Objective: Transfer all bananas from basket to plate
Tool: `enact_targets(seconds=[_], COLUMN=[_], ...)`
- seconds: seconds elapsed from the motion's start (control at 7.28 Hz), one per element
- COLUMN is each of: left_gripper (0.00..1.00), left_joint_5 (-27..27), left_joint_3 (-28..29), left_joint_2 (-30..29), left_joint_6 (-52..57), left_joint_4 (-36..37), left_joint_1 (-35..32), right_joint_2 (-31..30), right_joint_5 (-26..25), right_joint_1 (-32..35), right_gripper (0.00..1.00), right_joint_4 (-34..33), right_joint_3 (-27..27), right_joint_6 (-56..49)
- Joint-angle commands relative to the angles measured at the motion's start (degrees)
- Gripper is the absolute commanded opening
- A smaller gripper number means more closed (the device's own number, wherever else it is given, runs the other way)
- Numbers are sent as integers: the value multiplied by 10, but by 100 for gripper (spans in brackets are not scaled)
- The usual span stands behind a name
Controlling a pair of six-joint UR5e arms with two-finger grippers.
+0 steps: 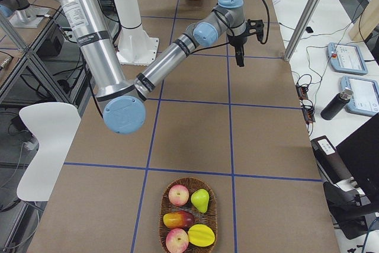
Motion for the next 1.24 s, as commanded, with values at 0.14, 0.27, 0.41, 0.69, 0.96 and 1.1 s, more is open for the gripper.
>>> enact_targets(seconds=[0.14,0.27,0.41,0.69,0.96,1.1], left_gripper=[0,9,22,50,74,78], left_joint_5=[18,43,47,47,32,18], left_joint_3=[80,100,121,133,135,139], left_joint_2=[-5,-10,-14,-17,-25,-25], left_joint_6=[-118,-116,-116,-113,-68,-62], left_joint_4=[-160,-178,-196,-211,-210,-211], left_joint_1=[-5,-4,-3,0,1,1], right_joint_2=[-24,-27,-31,-42,-43,-45], right_joint_5=[79,79,79,81,81,81], right_joint_1=[88,91,99,110,113,114], right_gripper=[100,100,100,100,100,100], right_joint_4=[0,0,0,-1,-1,-1], right_joint_3=[-41,-41,-41,-41,-41,-42], right_joint_6=[-119,-120,-129,-149,-150,-150])
